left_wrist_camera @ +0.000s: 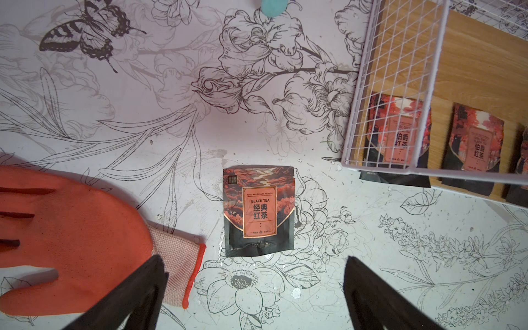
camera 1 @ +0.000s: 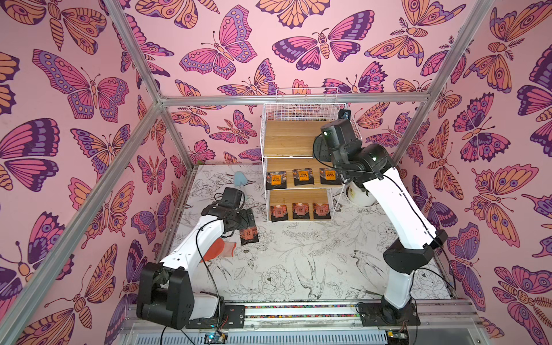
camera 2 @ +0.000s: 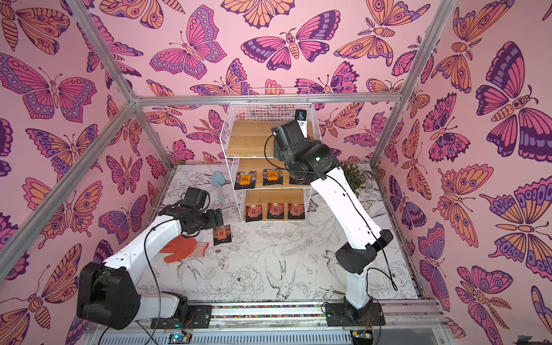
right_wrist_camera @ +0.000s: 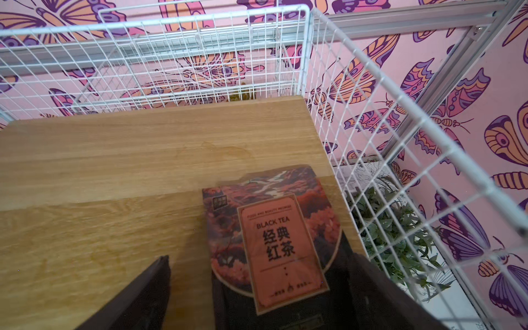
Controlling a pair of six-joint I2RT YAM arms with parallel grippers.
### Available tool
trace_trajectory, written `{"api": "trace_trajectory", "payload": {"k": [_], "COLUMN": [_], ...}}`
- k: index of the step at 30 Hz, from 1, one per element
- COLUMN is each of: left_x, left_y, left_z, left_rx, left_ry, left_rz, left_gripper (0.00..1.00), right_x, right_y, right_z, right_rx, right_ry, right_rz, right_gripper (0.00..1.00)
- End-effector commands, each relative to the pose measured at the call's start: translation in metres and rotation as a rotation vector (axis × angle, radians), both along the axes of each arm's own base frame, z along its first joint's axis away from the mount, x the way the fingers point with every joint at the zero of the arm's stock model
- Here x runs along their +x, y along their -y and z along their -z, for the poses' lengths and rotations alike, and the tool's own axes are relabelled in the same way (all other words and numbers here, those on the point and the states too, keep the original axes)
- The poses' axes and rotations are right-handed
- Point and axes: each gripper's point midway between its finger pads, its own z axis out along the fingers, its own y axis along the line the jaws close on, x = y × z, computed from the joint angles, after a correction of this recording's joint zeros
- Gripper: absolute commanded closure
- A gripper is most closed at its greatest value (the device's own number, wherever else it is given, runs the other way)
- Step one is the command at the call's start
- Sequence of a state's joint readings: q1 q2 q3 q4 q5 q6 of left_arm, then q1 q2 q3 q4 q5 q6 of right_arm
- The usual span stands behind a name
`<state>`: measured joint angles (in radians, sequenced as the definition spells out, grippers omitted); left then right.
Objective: Remove the tea bags from the shelf
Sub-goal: Pick up the tea bag from the shelf.
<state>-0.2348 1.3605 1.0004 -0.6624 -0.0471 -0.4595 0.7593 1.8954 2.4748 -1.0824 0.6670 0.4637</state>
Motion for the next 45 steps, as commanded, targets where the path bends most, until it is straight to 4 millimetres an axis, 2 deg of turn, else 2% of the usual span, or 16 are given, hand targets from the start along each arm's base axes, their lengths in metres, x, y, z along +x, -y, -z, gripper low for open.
{"api": "trace_trajectory", "payload": {"k": [1, 4, 11, 18, 21, 27, 30, 38, 42, 45], "left_x": [-0.005, -0.005, -0.006, -0.006, -0.006, -0.006, -0.006, -0.006, -0.007, -0.007], "left_y": [-0.003, -0.004, -0.006, -0.008, -0.008, -0.008, -0.009, -0.010, -0.010, -0.011], "left_z": [0.007, 0.007, 0.006, 0.007, 0.008, 0.007, 0.004, 0.004, 0.002, -0.002], "left_rx": [0.005, 0.007, 0.014, 0.016, 0.016, 0.016, 0.016, 0.015, 0.014, 0.014], "left_ry": [-0.022, -0.021, -0.015, -0.014, -0.015, -0.011, -0.002, -0.001, 0.005, 0.013], "left_rz": [-0.002, -0.005, -0.009, -0.016, -0.016, -0.016, -0.020, -0.021, -0.025, -0.022], "left_gripper": [0.01, 0.01, 0.01, 0.01, 0.01, 0.01, 0.01, 0.01, 0.01, 0.01], "right_x": [-0.006, -0.007, -0.007, -0.009, -0.011, -0.016, -0.018, -0.020, -0.020, -0.022], "right_y": [0.000, 0.000, -0.011, -0.015, -0.015, -0.030, -0.038, -0.041, -0.046, -0.051], "right_z": [0.018, 0.023, 0.051, 0.068, 0.072, 0.062, 0.049, 0.040, 0.039, 0.034], "right_rx": [0.008, -0.021, -0.053, -0.093, -0.105, -0.045, -0.002, 0.027, 0.049, 0.076], "right_ry": [-0.083, -0.111, -0.208, -0.264, -0.281, -0.271, -0.236, -0.216, -0.214, -0.206], "right_rz": [-0.028, -0.034, -0.079, -0.105, -0.114, -0.203, -0.242, -0.265, -0.288, -0.309], "right_gripper": [0.06, 0.11, 0.25, 0.30, 0.35, 0.48, 0.61, 0.79, 0.98, 1.00]}}
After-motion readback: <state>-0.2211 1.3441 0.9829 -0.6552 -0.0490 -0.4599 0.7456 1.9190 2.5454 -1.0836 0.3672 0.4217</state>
